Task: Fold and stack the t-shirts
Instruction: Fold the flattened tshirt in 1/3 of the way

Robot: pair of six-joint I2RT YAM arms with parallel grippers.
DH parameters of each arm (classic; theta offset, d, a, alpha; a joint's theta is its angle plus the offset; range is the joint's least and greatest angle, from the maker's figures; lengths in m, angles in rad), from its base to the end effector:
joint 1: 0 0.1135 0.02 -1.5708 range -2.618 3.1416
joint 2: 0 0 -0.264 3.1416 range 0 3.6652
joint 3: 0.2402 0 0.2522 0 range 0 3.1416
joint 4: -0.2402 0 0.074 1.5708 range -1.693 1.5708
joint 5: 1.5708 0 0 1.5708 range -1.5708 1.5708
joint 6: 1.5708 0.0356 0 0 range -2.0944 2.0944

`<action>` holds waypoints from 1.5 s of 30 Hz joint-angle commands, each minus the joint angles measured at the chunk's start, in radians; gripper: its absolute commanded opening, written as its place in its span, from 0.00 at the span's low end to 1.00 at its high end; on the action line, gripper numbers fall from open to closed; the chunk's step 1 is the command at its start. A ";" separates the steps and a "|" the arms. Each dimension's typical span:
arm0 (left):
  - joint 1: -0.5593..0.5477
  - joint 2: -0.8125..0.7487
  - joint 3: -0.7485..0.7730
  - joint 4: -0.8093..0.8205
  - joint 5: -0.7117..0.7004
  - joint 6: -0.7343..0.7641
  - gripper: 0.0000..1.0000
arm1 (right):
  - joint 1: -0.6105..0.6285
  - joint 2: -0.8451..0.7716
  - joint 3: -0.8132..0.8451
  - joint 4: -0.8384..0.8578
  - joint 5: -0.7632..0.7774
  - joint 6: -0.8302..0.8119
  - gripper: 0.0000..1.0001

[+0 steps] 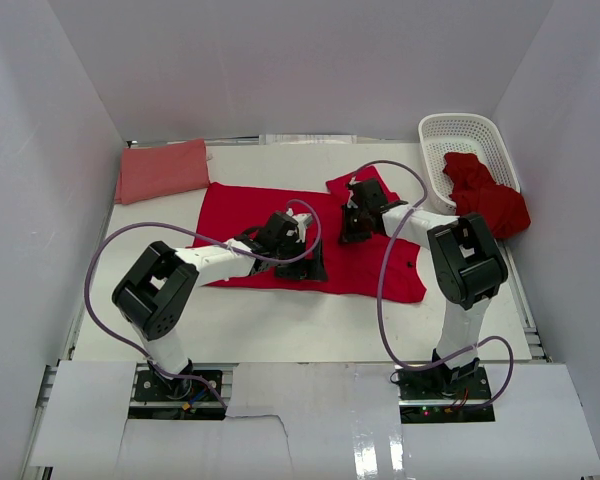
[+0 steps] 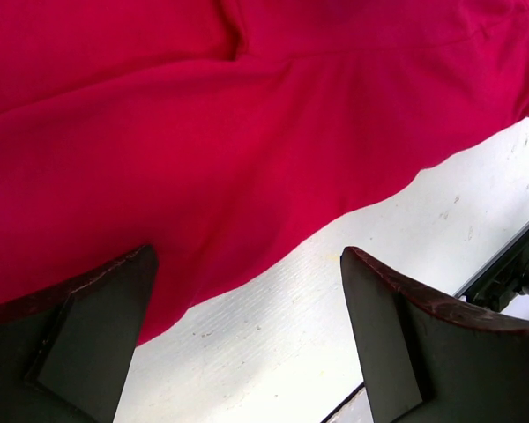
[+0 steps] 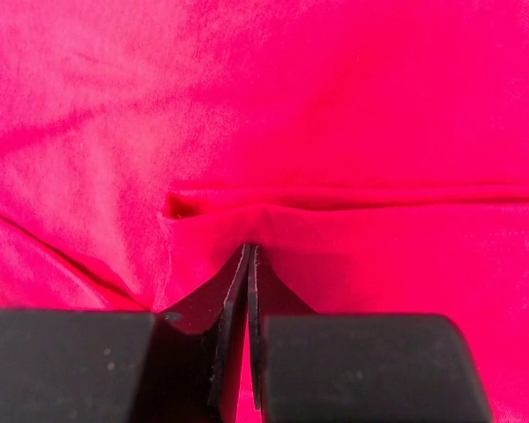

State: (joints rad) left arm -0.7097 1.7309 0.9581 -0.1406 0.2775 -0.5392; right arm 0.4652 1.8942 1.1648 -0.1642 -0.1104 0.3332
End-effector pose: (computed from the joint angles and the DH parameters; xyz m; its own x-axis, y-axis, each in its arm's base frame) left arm 0.2557 -0.2325 0.1604 -0.9022 0.1241 -0.4130 0.3384 0.7973 -0.4998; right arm 0.3513 0.1807 0.1601 -0.8242 -0.0500 -0.5641 -0.2518 0.9245 0.2861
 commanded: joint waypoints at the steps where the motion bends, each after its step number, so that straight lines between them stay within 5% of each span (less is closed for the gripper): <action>1: -0.008 0.056 -0.036 -0.056 -0.066 0.022 0.98 | 0.001 0.028 0.045 -0.004 0.057 -0.005 0.08; 8: -0.023 0.030 -0.042 -0.066 -0.067 0.018 0.98 | 0.000 0.005 0.068 -0.041 0.052 -0.010 0.09; 12: -0.011 -0.008 0.103 -0.228 -0.190 0.070 0.98 | -0.002 -0.055 0.163 -0.075 0.074 -0.019 0.13; 17: 0.177 -0.007 0.300 -0.332 -0.238 0.143 0.98 | -0.017 0.012 0.392 -0.210 0.106 -0.043 0.29; 20: 0.342 0.024 0.396 -0.344 -0.112 0.166 0.98 | -0.037 0.071 0.524 -0.256 0.158 -0.048 0.43; 23: 0.502 0.035 0.418 -0.250 0.188 0.131 0.98 | -0.088 0.138 0.640 -0.284 0.166 -0.052 0.80; 25: 0.609 0.051 0.409 -0.164 0.325 0.096 0.98 | -0.111 0.173 0.715 -0.287 0.175 -0.056 0.93; 26: 0.642 0.064 0.389 -0.115 0.406 0.069 0.98 | -0.125 0.210 0.742 -0.291 0.176 -0.056 0.94; 27: 0.676 0.079 0.377 0.047 0.648 0.015 0.98 | -0.150 0.229 0.769 -0.308 0.173 -0.056 0.94; 29: 0.754 0.131 0.381 0.223 0.794 -0.048 0.98 | -0.174 0.282 0.844 -0.333 0.164 -0.056 0.94; 34: 0.768 0.131 0.531 0.024 0.662 0.202 0.98 | -0.214 0.315 0.875 -0.327 0.164 -0.069 0.91; 40: 0.796 0.079 0.646 0.029 0.743 0.153 0.98 | -0.214 0.260 0.842 -0.273 0.181 -0.100 0.91; 45: 0.762 -0.297 0.495 0.106 0.216 0.309 0.98 | -0.214 0.237 0.816 -0.264 0.183 -0.102 0.92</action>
State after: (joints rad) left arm 0.0711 1.7184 1.5074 -0.1246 0.7406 -0.3450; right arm 0.2493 2.2082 1.9812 -0.4759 0.0574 0.2504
